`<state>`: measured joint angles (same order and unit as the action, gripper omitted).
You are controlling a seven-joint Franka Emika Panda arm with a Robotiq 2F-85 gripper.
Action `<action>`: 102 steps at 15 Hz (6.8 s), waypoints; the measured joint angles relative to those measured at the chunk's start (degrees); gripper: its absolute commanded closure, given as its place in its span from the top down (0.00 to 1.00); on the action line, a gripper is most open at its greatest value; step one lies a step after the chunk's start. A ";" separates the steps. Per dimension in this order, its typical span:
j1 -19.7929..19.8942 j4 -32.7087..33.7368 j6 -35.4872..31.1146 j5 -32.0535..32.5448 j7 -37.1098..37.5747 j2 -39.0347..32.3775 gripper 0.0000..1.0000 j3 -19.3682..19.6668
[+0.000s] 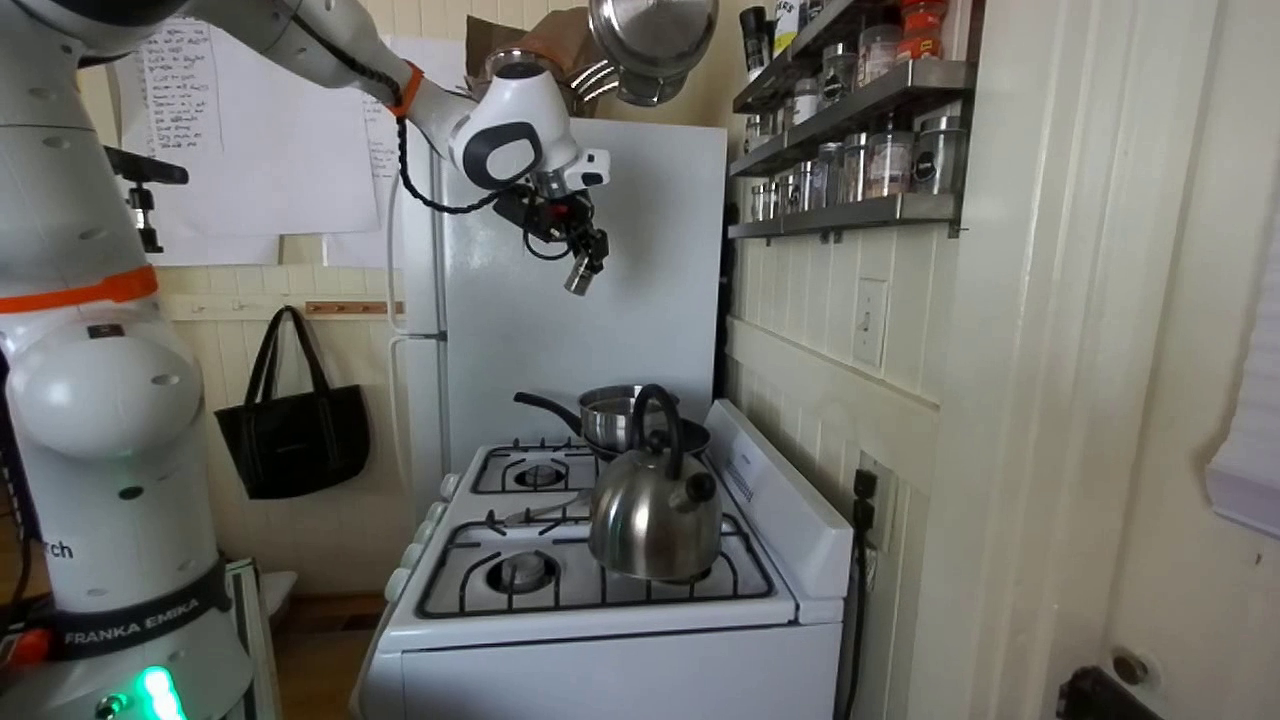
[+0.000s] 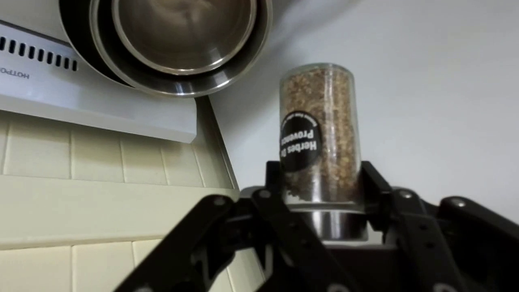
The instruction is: Remove one glass jar from the bottom shelf and put it on the stovetop.
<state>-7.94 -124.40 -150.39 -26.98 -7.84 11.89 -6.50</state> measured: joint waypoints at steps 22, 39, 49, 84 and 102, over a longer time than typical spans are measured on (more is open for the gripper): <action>23.59 -33.19 -34.59 47.44 50.23 10.43 0.48 -22.85; 33.15 -33.19 -36.68 47.56 56.13 9.02 0.23 -34.08; 55.89 -33.14 -40.12 48.73 62.29 7.25 0.23 -58.16; 90.46 -33.39 -47.18 58.66 81.76 19.97 0.23 -96.66; 90.48 -33.33 -57.41 47.92 81.76 34.10 0.23 -102.20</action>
<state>82.53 -157.73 -207.80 20.94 73.92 45.98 -108.70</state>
